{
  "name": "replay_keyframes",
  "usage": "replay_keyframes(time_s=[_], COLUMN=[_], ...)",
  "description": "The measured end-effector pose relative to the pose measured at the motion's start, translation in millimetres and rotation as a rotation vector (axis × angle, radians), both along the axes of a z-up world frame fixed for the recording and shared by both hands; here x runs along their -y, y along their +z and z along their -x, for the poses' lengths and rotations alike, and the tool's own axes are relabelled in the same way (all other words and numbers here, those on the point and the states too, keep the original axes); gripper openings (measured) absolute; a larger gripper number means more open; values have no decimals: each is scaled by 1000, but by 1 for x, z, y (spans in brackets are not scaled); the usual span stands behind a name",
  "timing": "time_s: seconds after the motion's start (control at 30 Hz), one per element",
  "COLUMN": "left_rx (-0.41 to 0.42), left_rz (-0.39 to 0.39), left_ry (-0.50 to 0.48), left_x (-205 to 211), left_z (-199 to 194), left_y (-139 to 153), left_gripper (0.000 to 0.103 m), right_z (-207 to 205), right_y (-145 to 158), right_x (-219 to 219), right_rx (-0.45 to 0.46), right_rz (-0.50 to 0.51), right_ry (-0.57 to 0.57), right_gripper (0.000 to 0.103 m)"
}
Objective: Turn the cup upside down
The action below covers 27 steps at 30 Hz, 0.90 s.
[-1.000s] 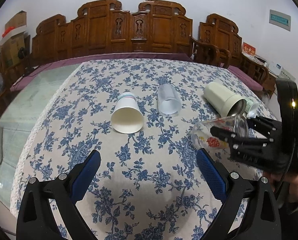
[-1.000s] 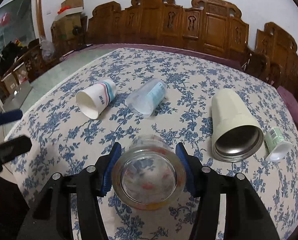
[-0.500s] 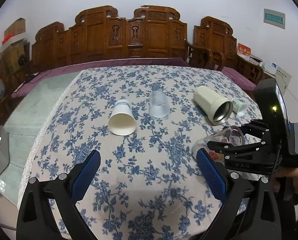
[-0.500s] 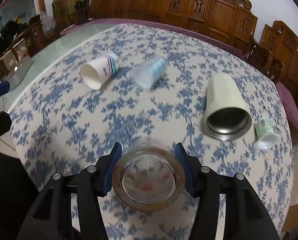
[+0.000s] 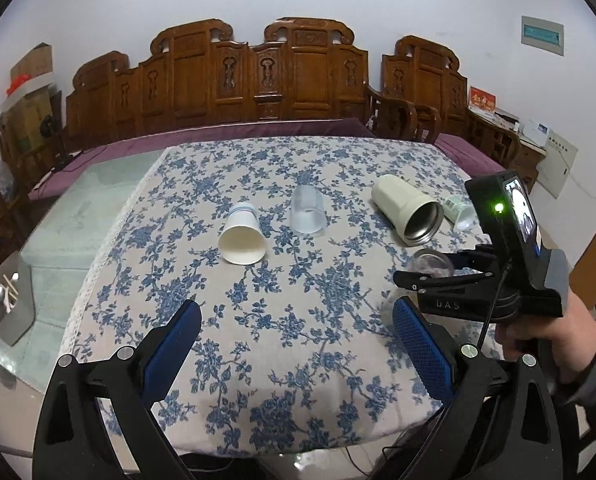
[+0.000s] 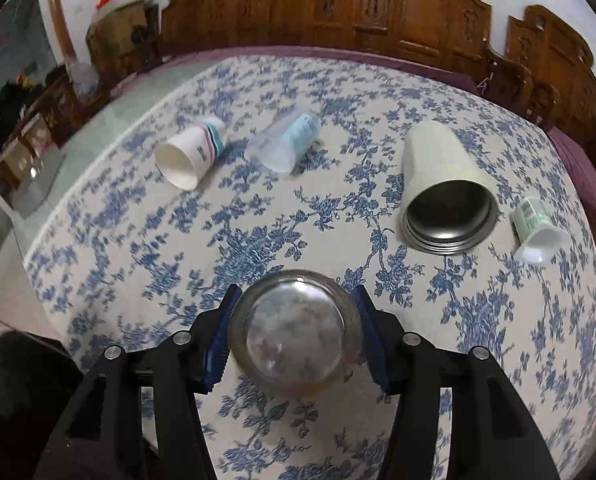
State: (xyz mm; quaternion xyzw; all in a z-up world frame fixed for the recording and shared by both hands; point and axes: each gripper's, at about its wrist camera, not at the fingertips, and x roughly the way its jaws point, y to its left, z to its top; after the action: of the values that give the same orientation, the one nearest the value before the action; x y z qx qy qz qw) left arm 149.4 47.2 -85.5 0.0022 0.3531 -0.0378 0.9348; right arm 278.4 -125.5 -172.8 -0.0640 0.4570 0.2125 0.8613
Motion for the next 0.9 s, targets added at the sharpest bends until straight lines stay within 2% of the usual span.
replay_keyframes(time_s=[0.23, 0.4, 0.67, 0.9], left_rx=[38, 78, 143, 160], left_rz=[10, 6, -9, -32], left_ry=[-3, 7, 32, 37], left_x=[19, 34, 44, 50], left_z=[24, 43, 72, 87], left_y=[20, 33, 51, 59], left_gripper=[94, 95, 95, 95], right_z=[61, 118, 185, 208], right_y=[51, 86, 121, 132], right_x=[35, 66, 94, 98], right_rx=[164, 299, 432, 464], right_rz=[-96, -179, -241, -252], right_ry=[-49, -114, -170, -177], right_gripper=[76, 101, 101, 101])
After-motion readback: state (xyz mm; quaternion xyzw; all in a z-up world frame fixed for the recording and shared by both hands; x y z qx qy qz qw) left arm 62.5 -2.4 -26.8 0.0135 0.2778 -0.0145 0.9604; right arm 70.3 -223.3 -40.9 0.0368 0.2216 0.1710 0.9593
